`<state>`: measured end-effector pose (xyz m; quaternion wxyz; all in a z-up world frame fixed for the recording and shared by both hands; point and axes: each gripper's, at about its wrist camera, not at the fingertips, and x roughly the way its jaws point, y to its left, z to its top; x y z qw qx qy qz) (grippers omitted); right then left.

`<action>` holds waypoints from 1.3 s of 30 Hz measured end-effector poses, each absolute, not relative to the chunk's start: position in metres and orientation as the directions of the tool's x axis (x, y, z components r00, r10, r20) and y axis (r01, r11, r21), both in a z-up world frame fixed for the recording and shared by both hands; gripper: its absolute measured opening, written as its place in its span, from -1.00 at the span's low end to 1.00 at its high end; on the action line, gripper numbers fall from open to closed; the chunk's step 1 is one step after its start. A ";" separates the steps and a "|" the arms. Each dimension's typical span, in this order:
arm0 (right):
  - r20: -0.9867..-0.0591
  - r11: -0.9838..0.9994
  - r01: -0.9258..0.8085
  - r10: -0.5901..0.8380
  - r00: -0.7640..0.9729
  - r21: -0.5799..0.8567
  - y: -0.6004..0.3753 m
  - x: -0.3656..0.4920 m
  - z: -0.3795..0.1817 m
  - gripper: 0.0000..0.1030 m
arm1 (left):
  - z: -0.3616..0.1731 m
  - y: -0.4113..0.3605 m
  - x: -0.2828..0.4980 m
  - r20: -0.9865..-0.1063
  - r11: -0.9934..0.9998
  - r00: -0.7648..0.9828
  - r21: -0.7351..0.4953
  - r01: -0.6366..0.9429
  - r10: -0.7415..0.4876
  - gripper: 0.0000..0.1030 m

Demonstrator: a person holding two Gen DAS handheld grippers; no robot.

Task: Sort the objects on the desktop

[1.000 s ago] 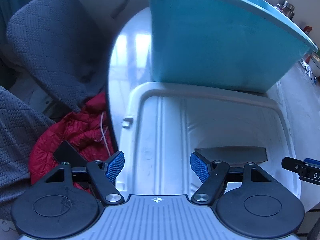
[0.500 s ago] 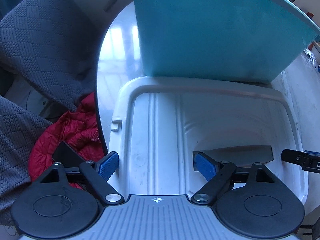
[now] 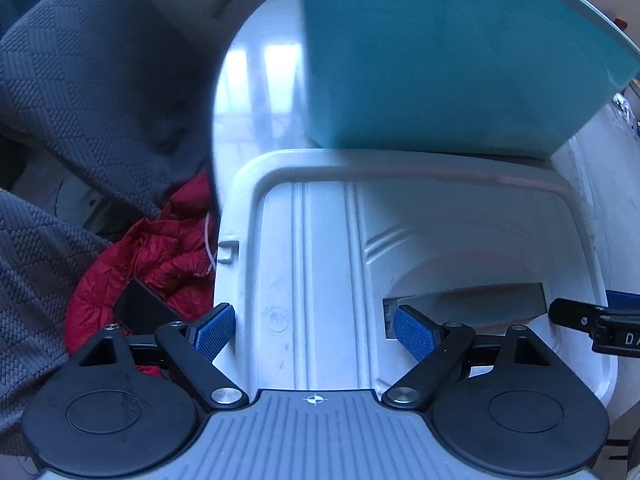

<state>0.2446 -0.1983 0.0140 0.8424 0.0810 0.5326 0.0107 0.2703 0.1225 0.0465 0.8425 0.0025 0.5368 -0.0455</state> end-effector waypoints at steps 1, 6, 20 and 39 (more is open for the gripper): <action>-0.895 0.987 0.063 0.107 0.433 0.148 -0.194 0.244 0.014 0.82 | 0.047 0.127 0.271 -0.905 0.996 0.419 -0.042 0.074 -0.070 0.71; -0.895 0.988 0.034 0.119 0.429 0.148 -0.177 0.243 0.010 0.82 | 0.047 0.151 0.271 -0.907 0.997 0.413 -0.060 0.054 -0.077 0.71; -0.896 0.990 0.022 0.118 0.428 0.141 -0.170 0.269 0.014 0.81 | 0.018 0.238 0.292 -0.896 0.924 0.288 -0.374 -0.082 -0.337 0.73; -0.909 0.992 0.030 0.103 0.405 0.126 -0.166 0.259 0.025 0.82 | -0.014 0.255 0.290 -0.816 0.851 0.280 -0.525 0.006 -0.506 0.96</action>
